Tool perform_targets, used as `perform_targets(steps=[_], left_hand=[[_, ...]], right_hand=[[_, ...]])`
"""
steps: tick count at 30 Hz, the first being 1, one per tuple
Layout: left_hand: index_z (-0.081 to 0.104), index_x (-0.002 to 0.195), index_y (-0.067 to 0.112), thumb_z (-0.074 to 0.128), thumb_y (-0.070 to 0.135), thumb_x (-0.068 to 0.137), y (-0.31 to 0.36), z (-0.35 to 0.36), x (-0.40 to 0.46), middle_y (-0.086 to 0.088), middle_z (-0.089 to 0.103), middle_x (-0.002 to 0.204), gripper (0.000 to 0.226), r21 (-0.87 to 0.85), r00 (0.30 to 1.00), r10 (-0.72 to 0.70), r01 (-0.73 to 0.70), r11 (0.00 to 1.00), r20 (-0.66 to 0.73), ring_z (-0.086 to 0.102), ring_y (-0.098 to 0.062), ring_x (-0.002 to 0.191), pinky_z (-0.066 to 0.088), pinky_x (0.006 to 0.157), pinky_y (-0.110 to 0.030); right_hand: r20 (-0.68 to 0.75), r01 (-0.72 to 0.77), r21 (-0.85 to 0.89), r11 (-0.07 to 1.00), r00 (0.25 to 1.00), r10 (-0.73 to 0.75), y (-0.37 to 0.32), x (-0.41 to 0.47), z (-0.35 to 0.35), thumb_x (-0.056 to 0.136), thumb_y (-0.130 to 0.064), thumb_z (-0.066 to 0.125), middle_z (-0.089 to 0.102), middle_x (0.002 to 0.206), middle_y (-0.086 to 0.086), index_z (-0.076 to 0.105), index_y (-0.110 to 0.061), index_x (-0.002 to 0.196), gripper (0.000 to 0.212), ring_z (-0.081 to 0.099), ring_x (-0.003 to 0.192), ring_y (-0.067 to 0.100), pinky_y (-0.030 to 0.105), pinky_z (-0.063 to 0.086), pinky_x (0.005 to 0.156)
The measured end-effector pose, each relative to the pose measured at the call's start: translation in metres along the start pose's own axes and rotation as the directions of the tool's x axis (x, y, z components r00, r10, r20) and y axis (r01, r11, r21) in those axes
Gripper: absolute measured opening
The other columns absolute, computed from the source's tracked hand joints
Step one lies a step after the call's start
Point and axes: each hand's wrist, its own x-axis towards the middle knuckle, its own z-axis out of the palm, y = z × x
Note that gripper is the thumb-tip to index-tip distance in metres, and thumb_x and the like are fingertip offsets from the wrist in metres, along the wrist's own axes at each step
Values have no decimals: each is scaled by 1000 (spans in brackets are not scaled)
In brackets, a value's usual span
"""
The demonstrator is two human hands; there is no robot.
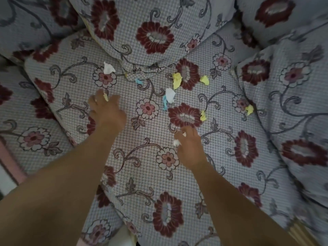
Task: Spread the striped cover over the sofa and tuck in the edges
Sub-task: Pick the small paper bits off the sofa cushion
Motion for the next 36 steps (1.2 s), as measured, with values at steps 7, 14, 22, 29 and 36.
perform_targets(steps=[7, 14, 22, 29, 36], left_hand=[[33, 142, 20, 52, 15, 89, -12, 14, 18, -20, 15, 152, 56, 27, 977, -27, 22, 999, 211, 15, -40, 139, 22, 113, -51], [54, 127, 6, 54, 9, 90, 2, 15, 8, -16, 39, 136, 37, -150, 974, 205, -190, 970, 94, 55, -25, 103, 48, 93, -37], [55, 127, 7, 57, 11, 90, 70, 16, 5, -10, 41, 138, 38, -156, 900, 429, -415, 896, 72, 54, -28, 115, 45, 94, -35], [42, 137, 14, 60, 17, 88, 125, 52, 19, -11, 34, 144, 53, -33, 816, 557, -559, 828, 157, 35, -37, 128, 40, 104, -46], [55, 125, 8, 59, -4, 85, 127, 79, 13, -12, 48, 128, 42, 84, 783, 614, -621, 779, 99, 42, -33, 118, 42, 97, -40]], right_hand=[[-1, -93, 86, 992, 996, 93, 7, -13, 30, 91, -32, 56, 29, 149, 5, 55, -25, 116, 26, 25, 138, 24, 50, 21, 112], [-6, -244, 208, 947, 968, 250, 5, -7, 24, 75, 21, 48, 50, 114, 8, 61, -9, 103, 43, 49, 108, 23, 26, 49, 82], [-273, -200, 355, 913, 912, 306, 24, 35, -23, 72, 24, 44, 52, 117, 8, 62, -6, 106, 48, 53, 102, 23, 32, 54, 82], [-98, -177, 135, 975, 977, 191, 58, 65, -13, 84, 11, 54, 22, 157, 10, 44, -16, 140, 62, 18, 146, 28, 44, 27, 117], [-268, -195, 131, 972, 937, 224, 80, 62, 0, 78, 23, 51, 58, 114, 10, 65, -6, 110, 45, 52, 107, 24, 36, 51, 88]])
